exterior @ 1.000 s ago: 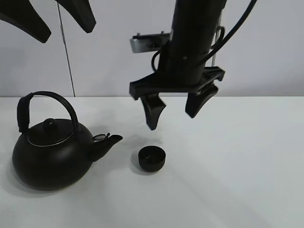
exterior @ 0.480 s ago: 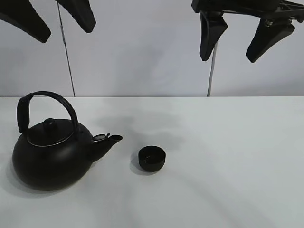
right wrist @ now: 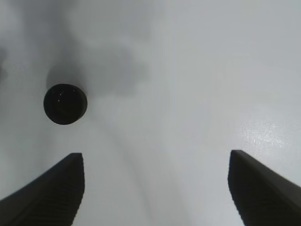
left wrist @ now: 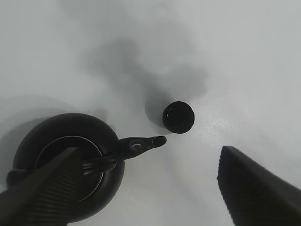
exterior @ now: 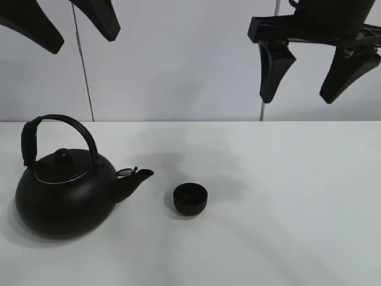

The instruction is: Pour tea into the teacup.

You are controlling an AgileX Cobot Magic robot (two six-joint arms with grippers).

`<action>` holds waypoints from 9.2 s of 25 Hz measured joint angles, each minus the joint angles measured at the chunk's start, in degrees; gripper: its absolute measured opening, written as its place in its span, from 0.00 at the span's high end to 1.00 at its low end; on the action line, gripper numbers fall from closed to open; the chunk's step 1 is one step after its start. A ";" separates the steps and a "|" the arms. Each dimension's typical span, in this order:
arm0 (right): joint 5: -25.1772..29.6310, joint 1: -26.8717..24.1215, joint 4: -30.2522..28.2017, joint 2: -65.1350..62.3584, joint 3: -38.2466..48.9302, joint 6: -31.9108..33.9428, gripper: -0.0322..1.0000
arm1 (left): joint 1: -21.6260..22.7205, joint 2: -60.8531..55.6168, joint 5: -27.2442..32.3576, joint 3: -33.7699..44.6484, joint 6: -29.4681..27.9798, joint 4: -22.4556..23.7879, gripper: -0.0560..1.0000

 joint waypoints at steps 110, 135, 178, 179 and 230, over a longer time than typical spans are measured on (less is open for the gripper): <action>-29.27 0.00 -1.06 0.00 1.28 3.77 0.41 | 10.45 11.64 -117.06 62.93 4.30 16.38 0.41; -29.32 0.00 -1.06 0.00 1.28 3.77 0.41 | 10.45 11.86 -110.87 60.19 4.72 15.32 0.41; -29.43 0.00 -1.06 0.00 1.28 3.77 0.41 | 10.63 17.34 -115.81 58.25 6.96 16.36 0.84; -29.43 0.00 -1.06 0.00 1.28 3.77 0.41 | 10.63 17.34 -115.81 58.25 7.10 16.59 0.84; -29.43 0.00 -1.06 0.00 1.28 3.77 0.41 | 4.01 17.27 -84.58 32.80 17.59 22.74 0.85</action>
